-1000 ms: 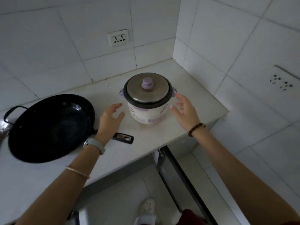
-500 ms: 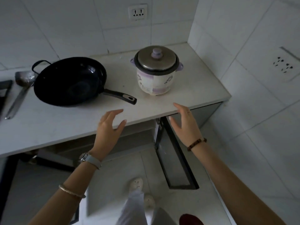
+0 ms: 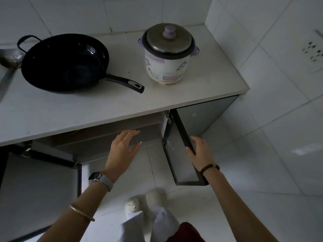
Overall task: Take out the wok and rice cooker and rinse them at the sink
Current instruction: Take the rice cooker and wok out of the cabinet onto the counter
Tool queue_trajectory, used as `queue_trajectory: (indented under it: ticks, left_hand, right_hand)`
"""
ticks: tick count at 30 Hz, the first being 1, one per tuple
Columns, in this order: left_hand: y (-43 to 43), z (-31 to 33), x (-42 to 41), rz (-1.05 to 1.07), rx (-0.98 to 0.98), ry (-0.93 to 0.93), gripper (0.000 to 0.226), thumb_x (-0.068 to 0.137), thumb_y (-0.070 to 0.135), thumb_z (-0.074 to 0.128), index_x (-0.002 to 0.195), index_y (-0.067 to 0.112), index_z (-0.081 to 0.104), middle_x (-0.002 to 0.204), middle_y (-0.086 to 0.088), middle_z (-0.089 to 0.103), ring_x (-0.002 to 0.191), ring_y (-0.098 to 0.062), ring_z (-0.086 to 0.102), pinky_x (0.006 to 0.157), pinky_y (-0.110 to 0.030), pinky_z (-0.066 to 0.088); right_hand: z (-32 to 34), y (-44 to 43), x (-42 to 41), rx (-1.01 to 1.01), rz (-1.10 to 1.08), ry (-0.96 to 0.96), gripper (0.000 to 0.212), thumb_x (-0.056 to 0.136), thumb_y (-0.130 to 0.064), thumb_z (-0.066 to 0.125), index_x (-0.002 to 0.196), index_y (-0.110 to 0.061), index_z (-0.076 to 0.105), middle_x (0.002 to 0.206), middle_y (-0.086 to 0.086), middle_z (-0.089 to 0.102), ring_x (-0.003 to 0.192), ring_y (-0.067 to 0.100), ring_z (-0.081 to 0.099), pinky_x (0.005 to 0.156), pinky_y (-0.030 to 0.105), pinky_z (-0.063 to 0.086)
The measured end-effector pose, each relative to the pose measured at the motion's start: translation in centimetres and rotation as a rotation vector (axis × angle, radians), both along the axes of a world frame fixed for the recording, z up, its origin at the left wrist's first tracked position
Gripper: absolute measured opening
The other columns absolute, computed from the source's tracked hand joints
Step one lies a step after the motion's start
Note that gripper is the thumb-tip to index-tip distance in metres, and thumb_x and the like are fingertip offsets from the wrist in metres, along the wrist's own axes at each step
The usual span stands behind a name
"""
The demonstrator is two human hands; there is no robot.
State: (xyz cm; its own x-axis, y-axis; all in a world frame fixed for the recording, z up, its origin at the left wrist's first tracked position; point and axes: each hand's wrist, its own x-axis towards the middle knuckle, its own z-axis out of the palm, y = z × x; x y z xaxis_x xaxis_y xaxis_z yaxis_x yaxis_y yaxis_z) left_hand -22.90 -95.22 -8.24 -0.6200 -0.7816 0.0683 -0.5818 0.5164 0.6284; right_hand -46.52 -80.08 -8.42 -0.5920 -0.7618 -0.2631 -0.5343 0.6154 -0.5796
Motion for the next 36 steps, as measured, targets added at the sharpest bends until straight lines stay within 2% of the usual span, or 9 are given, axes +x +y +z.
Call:
queue_trajectory:
  ticks: [6,9,12,16,20,24,28,32,36]
  left_hand:
    - [1.0,-1.1,-2.6,-0.131,0.0,-0.03,0.041,0.091,0.025,0.064,0.13,0.017,0.056,0.126,-0.003,0.057,0.117,-0.021,0.054,0.104,-0.045,0.043]
    - [1.6,-1.3,-4.0,-0.159,0.03,-0.039,0.039,0.093,0.026,0.061,0.131,0.019,0.054,0.129,-0.001,0.055,0.12,-0.018,0.05,0.107,-0.036,0.035]
    - [2.2,-1.6,-5.1,-0.187,0.05,-0.042,0.038,0.094,0.026,0.06,0.131,0.02,0.054,0.128,0.0,0.054,0.12,-0.018,0.05,0.105,-0.033,0.032]
    - [2.6,-2.0,-5.5,-0.215,0.081,-0.035,0.037,0.095,0.029,0.057,0.131,0.023,0.054,0.128,0.002,0.054,0.119,-0.017,0.051,0.106,-0.039,0.039]
    - [2.2,-2.1,-4.9,-0.224,0.099,-0.042,0.038,0.095,0.038,0.05,0.13,0.024,0.053,0.126,0.003,0.054,0.117,-0.016,0.053,0.101,-0.046,0.044]
    - [1.7,-2.0,-3.7,-0.206,0.108,-0.054,0.038,0.095,0.035,0.054,0.131,0.022,0.054,0.127,0.002,0.055,0.118,-0.016,0.052,0.102,-0.046,0.043]
    - [1.1,-1.9,-1.8,-0.181,0.1,-0.05,0.037,0.095,0.027,0.058,0.13,0.021,0.055,0.127,0.001,0.055,0.118,-0.017,0.052,0.102,-0.046,0.043]
    - [0.5,-2.2,0.8,-0.147,0.084,-0.046,0.036,0.094,0.025,0.06,0.129,0.02,0.056,0.126,0.0,0.056,0.117,-0.019,0.053,0.102,-0.046,0.043]
    - [-0.2,-2.7,4.1,-0.1,0.087,-0.045,0.034,0.094,0.029,0.058,0.126,0.02,0.058,0.123,0.0,0.058,0.115,-0.019,0.054,0.1,-0.044,0.045]
  right_hand:
    - [-3.7,2.5,-1.6,0.257,-0.201,-0.066,0.058,0.089,-0.023,0.064,0.139,-0.006,0.039,0.133,0.02,0.046,0.118,0.034,0.05,0.097,0.042,0.047]
    - [-4.8,3.3,-2.0,0.342,-0.225,-0.109,0.055,0.089,-0.024,0.064,0.136,-0.006,0.042,0.13,0.019,0.046,0.117,0.033,0.05,0.095,0.038,0.048]
    - [-5.6,3.5,-2.2,0.384,-0.203,-0.119,0.035,0.09,-0.027,0.062,0.119,-0.01,0.052,0.114,0.015,0.053,0.101,0.028,0.054,0.082,0.032,0.048]
    - [-6.4,3.6,-2.2,0.392,-0.171,-0.147,0.029,0.091,-0.027,0.059,0.113,-0.008,0.061,0.11,0.012,0.063,0.103,0.027,0.058,0.086,0.034,0.051]
    - [-6.4,3.3,-1.9,0.368,-0.191,-0.159,0.026,0.093,-0.025,0.058,0.108,-0.005,0.064,0.099,0.014,0.066,0.089,0.025,0.06,0.066,0.024,0.045]
    - [-6.2,3.1,-1.2,0.373,-0.202,-0.144,0.028,0.094,-0.026,0.055,0.107,-0.004,0.065,0.095,0.014,0.068,0.076,0.017,0.054,0.058,0.021,0.041]
    - [-5.8,2.3,0.4,0.409,-0.194,-0.158,0.028,0.095,-0.03,0.054,0.107,-0.006,0.063,0.097,0.012,0.069,0.077,0.019,0.058,0.062,0.022,0.044]
    - [-6.2,1.4,2.5,0.423,-0.208,-0.199,0.031,0.094,-0.034,0.054,0.103,-0.006,0.062,0.085,0.006,0.062,0.073,0.017,0.056,0.052,0.018,0.04]
    - [-6.5,0.1,4.9,0.421,-0.208,-0.234,0.03,0.093,-0.036,0.055,0.097,-0.008,0.061,0.086,0.007,0.061,0.078,0.02,0.057,0.069,0.03,0.049]
